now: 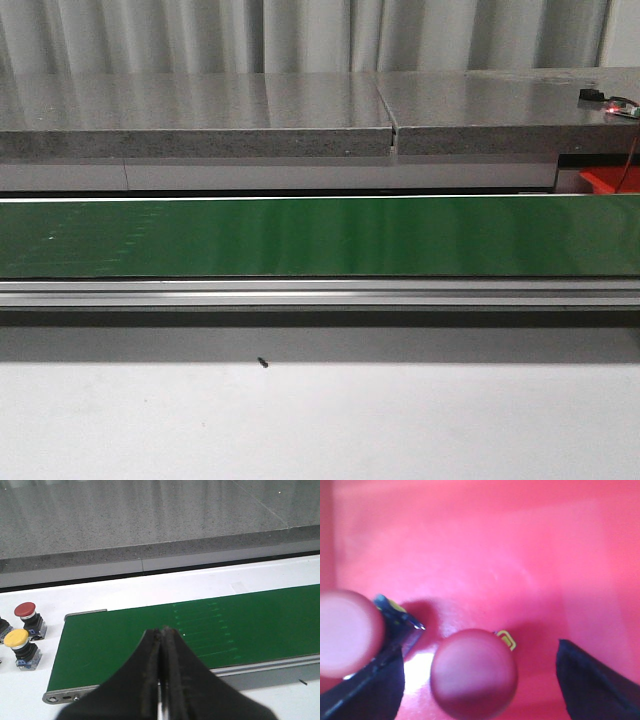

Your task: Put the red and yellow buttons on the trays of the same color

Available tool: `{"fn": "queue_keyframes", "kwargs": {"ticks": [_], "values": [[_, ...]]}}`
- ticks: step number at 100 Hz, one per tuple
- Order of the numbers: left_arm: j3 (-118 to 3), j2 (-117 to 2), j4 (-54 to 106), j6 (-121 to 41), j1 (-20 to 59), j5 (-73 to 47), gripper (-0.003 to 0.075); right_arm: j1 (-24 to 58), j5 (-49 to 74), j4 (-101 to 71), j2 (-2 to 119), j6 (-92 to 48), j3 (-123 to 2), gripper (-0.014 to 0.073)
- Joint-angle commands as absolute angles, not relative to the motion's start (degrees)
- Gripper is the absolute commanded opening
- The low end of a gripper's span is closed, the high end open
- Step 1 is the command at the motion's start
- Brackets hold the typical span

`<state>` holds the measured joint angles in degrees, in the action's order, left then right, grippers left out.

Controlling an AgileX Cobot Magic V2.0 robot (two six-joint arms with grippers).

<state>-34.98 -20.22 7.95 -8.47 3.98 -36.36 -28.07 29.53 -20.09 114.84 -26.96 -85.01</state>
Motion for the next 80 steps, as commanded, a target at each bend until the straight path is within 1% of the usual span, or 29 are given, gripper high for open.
{"fn": "queue_keyframes", "kwargs": {"ticks": [1, 20, 34, 57, 69, 80], "values": [[-36.4, -20.6, 8.6, -8.5, 4.4, -32.2, -0.0020, -28.5, 28.5, -21.6, 109.0, -27.0, -87.2, 0.0617], [-36.4, -20.6, 8.6, -8.5, 4.4, -32.2, -0.0020, -28.1, 30.7, -23.5, 102.2, -27.0, -87.2, 0.0615], [-36.4, -20.6, 8.6, -8.5, 4.4, -32.2, -0.0020, -25.5, 31.3, -23.9, 95.8, -27.0, -87.2, 0.0615], [-36.4, -20.6, 8.6, -8.5, 4.4, -32.2, -0.0020, -16.2, 32.4, -23.7, 85.7, -27.0, -85.4, 0.0612], [-36.4, -20.6, 8.6, -8.5, 4.4, -32.2, -0.0020, -10.9, 32.2, -23.3, 79.9, -27.0, -81.5, 0.0612], [-36.4, -20.6, 8.6, -8.5, 4.4, -32.2, -0.0020, -7.0, 30.6, -23.2, 74.6, -27.0, -75.4, 0.0612]]}}
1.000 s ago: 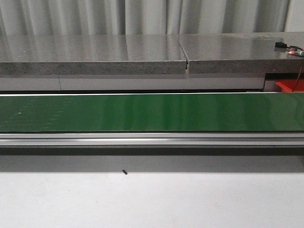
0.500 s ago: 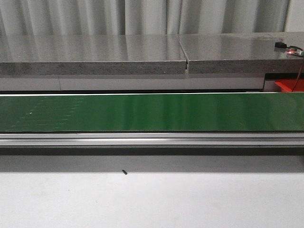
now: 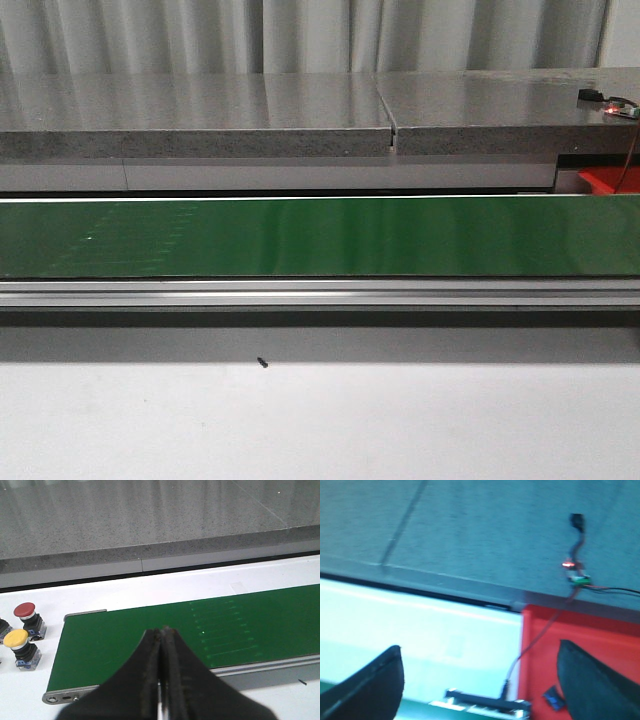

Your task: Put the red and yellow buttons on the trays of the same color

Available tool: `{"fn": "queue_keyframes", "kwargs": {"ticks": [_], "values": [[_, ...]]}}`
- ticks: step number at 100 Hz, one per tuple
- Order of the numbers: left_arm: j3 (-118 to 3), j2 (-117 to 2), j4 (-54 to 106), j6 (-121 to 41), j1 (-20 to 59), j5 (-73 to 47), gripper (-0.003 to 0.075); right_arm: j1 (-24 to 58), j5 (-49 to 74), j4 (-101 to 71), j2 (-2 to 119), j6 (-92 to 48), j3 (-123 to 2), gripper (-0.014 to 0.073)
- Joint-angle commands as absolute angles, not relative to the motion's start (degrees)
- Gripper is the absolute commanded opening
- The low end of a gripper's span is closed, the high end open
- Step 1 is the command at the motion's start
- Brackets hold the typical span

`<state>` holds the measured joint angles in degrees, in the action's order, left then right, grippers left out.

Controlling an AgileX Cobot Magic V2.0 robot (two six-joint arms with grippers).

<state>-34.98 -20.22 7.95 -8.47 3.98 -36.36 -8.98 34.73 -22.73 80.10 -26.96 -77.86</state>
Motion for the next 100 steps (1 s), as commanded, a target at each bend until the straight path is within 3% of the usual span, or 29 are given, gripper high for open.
{"fn": "queue_keyframes", "kwargs": {"ticks": [1, 43, 80, 90, 100], "values": [[-36.4, -20.6, 8.6, -8.5, 4.4, -32.2, -0.0020, -6.7, 30.4, -23.2, 73.8, -27.0, -74.5, 0.0612], [-36.4, -20.6, 8.6, -8.5, 4.4, -32.2, -0.0020, -4.3, 26.7, -23.2, 49.1, -26.0, -47.2, 0.0612], [-36.4, -20.6, 8.6, -8.5, 4.4, -32.2, -0.0020, -4.4, 27.7, -23.2, 35.7, -26.0, -35.4, 0.0605], [-36.4, -20.6, 8.6, -8.5, 4.4, -32.2, -0.0020, -4.4, 28.6, -23.2, 35.2, -26.0, -35.0, 0.0511], [-36.4, -20.6, 8.6, -8.5, 4.4, -32.2, -0.0020, -4.4, 29.2, -23.2, 35.2, -26.0, -35.0, 0.0305]]}}
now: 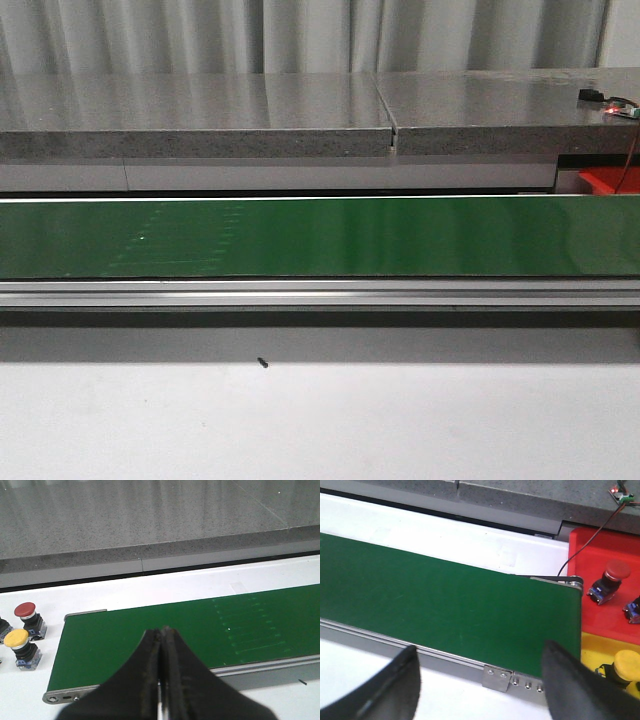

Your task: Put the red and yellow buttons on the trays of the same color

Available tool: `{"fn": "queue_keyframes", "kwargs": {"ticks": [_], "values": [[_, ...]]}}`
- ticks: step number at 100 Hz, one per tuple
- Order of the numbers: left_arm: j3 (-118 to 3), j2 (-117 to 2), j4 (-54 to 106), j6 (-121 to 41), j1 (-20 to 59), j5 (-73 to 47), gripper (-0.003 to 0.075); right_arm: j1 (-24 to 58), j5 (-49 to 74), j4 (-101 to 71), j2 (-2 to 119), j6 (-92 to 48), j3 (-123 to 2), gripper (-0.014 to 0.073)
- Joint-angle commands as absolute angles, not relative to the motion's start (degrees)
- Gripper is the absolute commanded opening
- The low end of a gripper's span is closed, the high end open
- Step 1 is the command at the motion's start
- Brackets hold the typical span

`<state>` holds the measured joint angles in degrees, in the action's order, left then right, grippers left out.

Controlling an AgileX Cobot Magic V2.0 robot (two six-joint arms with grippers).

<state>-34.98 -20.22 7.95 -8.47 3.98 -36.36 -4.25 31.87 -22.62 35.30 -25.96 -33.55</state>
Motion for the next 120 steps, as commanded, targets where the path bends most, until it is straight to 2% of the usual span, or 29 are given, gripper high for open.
{"fn": "queue_keyframes", "kwargs": {"ticks": [1, 9, 18, 111, 120], "values": [[-36.4, -20.6, 8.6, -8.5, 4.4, -32.2, -0.0020, -4.4, 29.2, -23.2, 35.2, -26.0, -35.0, 0.0289], [-36.4, -20.6, 8.6, -8.5, 4.4, -32.2, -0.0020, -4.4, 29.7, -23.2, 35.2, -26.0, -35.0, 0.0095], [-36.4, -20.6, 8.6, -8.5, 4.4, -32.2, -0.0020, -4.4, 29.8, -23.2, 35.2, -26.0, -35.0, -0.0074], [-36.4, -20.6, 8.2, -8.5, 4.4, -31.2, -0.0020, -4.4, 29.8, -23.2, 35.2, -26.0, -35.0, -0.0068], [-36.4, -20.6, 7.3, -8.5, 4.4, -31.9, 0.0006, -4.4, 29.8, -23.2, 35.2, -26.0, -35.0, -0.0068]]}}
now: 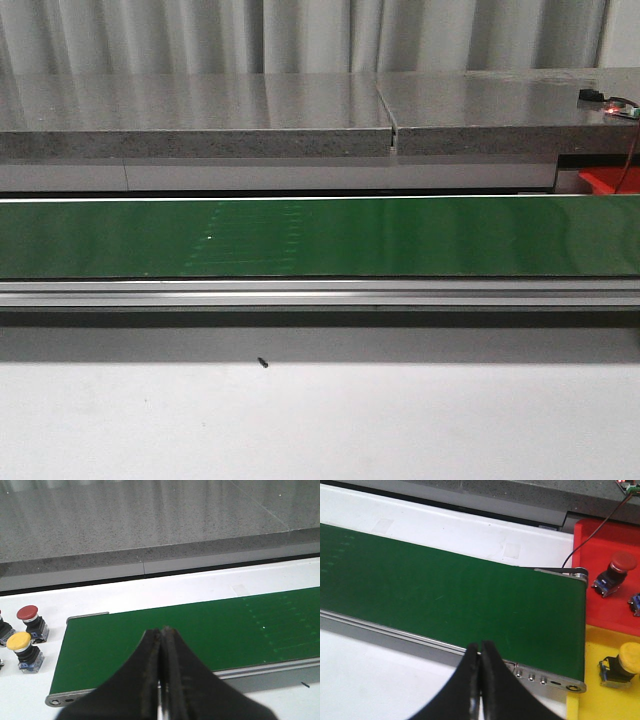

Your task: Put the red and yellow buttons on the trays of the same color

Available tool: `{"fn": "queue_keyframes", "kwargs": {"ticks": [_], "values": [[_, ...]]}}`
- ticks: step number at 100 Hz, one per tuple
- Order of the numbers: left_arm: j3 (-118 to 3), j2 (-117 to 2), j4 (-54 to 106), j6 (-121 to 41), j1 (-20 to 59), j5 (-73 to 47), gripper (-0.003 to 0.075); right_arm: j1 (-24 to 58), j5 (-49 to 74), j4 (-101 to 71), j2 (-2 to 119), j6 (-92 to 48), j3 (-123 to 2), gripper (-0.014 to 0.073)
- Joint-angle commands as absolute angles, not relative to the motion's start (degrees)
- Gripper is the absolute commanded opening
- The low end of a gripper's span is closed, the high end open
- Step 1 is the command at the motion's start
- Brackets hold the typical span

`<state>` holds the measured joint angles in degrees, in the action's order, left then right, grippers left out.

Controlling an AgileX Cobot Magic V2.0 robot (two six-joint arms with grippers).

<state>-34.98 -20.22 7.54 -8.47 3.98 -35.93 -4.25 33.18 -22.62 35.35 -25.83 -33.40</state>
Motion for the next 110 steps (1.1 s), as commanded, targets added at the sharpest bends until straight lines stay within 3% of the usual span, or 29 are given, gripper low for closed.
{"fn": "queue_keyframes", "kwargs": {"ticks": [1, 10, 29, 36, 60, 73, 110], "values": [[-36.4, -20.6, 7.1, -8.5, 4.4, -32.0, 0.0017, -4.4, 29.8, -23.2, 35.2, -26.0, -35.0, -0.0068], [-36.4, -20.6, 7.0, -8.5, 4.4, -32.3, 0.0125, -4.4, 29.8, -23.2, 35.2, -26.0, -35.0, -0.0068], [-36.4, -20.6, 5.0, -8.5, 4.4, -32.3, 0.0523, -4.4, 29.8, -23.2, 35.2, -26.0, -35.0, -0.0068], [-36.4, -20.6, 4.6, -8.5, 4.4, -32.1, 0.0596, -4.4, 29.8, -23.2, 35.2, -26.0, -35.0, -0.0068], [-36.4, -20.7, 4.6, -8.1, 4.3, -31.0, 0.0552, -4.4, 29.8, -23.2, 35.2, -26.0, -35.0, -0.0068], [-38.1, -23.6, 0.0, 4.0, 3.1, -31.0, 0.0546, -4.4, 29.8, -23.2, 35.2, -26.0, -35.0, -0.0068], [-50.8, -48.0, -8.0, 9.1, -5.5, -31.5, 0.0545, -4.4, 29.8, -23.2, 35.2, -26.0, -35.0, -0.0068]]}}
